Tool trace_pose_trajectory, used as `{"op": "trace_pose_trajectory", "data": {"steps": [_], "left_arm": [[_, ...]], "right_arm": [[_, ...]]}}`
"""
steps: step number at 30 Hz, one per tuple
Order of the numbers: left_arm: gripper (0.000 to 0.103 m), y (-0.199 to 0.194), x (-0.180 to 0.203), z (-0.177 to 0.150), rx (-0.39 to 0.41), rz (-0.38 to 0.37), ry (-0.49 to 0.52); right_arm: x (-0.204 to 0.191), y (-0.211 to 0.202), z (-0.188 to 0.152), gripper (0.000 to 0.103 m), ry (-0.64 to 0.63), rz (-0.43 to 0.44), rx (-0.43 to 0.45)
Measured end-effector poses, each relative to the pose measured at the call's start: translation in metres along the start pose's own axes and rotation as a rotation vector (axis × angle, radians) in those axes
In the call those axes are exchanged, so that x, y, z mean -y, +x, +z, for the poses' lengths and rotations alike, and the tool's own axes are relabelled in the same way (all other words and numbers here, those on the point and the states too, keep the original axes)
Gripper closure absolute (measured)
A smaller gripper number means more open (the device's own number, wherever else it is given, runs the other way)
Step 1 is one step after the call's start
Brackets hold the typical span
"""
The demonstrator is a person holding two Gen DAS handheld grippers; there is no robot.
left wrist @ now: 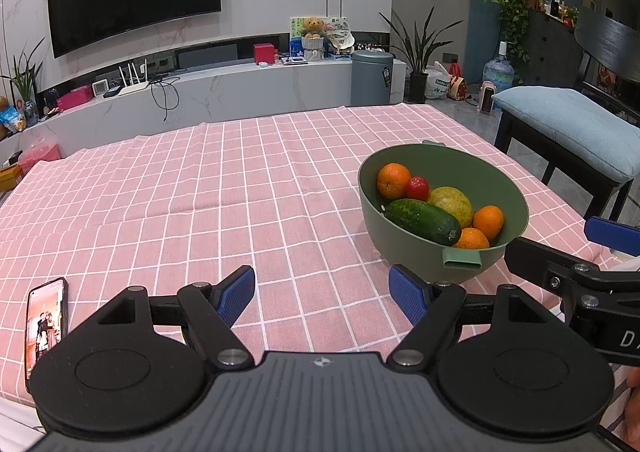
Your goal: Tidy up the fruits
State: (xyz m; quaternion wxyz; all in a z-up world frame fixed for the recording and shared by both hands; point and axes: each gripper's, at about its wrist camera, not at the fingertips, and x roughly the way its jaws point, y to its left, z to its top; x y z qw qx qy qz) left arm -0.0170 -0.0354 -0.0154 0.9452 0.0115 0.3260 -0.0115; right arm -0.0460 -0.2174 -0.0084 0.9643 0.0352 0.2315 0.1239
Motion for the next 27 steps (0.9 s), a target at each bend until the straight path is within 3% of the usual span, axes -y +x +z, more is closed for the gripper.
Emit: {"op": "trace_pose_trajectory", "data": {"steps": [27], "left_arm": [[0.014, 0.0007, -0.0009, -0.0029, -0.011, -0.002, -0.004]], "right_arm": [[-0.0003, 0.0004, -0.0002, 0.005, -0.002, 0.0, -0.002]]}}
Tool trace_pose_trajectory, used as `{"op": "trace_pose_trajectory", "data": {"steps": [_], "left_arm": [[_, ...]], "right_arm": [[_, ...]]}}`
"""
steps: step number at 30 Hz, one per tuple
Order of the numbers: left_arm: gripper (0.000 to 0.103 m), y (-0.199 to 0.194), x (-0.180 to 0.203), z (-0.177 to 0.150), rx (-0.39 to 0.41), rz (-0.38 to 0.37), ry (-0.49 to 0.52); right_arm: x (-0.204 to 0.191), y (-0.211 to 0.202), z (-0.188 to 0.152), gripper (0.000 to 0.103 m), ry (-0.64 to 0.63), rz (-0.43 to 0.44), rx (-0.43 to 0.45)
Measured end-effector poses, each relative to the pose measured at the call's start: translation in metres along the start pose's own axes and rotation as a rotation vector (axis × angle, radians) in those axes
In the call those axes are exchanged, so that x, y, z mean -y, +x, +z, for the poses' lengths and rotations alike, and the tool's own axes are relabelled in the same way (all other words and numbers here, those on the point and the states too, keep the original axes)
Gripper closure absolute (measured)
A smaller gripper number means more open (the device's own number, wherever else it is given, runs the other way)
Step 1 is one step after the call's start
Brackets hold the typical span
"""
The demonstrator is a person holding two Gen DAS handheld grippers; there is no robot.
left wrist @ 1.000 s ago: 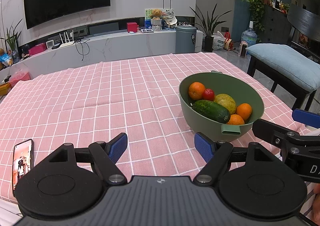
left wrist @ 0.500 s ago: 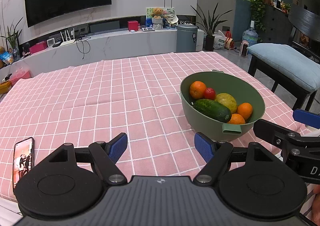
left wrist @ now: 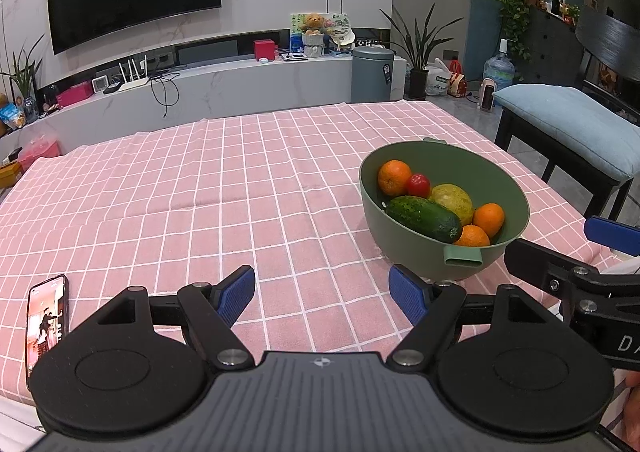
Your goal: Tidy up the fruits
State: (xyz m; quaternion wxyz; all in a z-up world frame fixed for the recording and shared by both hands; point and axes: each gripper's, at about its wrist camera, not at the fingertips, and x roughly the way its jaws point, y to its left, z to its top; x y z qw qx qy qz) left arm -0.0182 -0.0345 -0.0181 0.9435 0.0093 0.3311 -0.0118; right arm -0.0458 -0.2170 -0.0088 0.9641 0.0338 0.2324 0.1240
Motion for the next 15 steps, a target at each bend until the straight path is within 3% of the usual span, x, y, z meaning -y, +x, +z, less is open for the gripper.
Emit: {"op": "trace_pose_trajectory", "data": {"steps": [15], "left_arm": [[0.014, -0.0031, -0.0035, 0.0061, 0.0, -0.018, 0.014]], "right_arm": [[0.0028, 0.0038, -0.0001, 0.005, -0.008, 0.001, -0.011]]}}
